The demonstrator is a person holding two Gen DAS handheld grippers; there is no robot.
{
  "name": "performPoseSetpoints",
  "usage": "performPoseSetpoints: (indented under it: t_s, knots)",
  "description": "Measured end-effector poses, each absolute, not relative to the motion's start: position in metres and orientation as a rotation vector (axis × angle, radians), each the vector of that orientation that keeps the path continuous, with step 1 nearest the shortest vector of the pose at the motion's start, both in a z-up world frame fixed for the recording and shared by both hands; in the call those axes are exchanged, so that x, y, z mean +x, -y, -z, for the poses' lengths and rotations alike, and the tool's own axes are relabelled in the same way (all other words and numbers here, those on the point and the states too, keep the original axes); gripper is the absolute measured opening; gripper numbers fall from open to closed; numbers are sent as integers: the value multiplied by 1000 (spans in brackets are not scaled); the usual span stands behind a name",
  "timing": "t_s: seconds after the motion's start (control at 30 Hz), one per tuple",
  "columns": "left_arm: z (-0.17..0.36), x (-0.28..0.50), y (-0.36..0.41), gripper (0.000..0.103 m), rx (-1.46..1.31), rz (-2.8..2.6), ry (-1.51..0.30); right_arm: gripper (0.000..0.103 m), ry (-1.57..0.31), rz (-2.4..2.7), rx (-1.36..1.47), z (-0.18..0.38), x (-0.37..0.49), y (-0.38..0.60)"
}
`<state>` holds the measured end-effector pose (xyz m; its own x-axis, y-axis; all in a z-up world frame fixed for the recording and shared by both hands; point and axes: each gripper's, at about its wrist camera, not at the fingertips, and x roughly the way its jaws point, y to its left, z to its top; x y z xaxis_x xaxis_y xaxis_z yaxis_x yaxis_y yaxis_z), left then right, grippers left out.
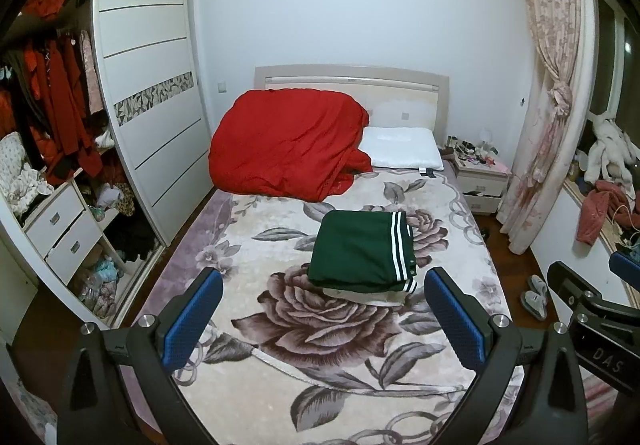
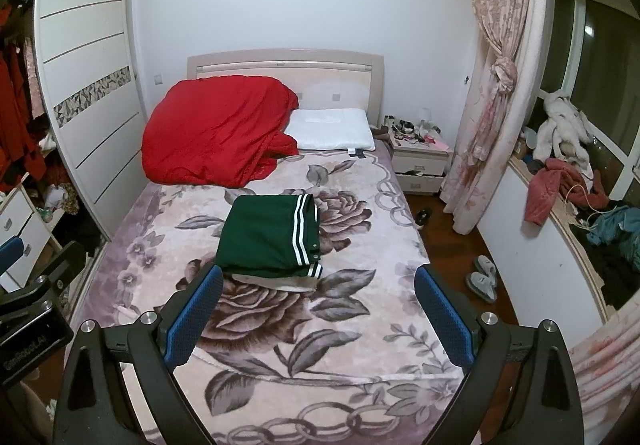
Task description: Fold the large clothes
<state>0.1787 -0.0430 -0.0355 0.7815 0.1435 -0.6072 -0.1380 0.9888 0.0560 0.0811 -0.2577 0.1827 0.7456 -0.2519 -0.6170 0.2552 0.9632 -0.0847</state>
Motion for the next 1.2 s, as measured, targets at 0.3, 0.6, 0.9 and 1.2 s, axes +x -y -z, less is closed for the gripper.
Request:
performPoseSetpoints:
  t_s: [0.3, 0.6, 0.9, 1.2]
  knots:
    - [35, 178, 44, 103, 12, -155, -656, 98, -671, 282, 5, -180, 80, 254]
    - [34, 177, 45, 103, 13, -157, -655, 98, -668, 286, 5, -178, 79, 248]
    - [30, 174, 46, 103, 12, -168, -637, 98, -664, 294, 6, -176, 76, 240]
    - [30, 174, 47, 103, 19, -181, -631, 98, -663, 298, 12, -175, 72, 235]
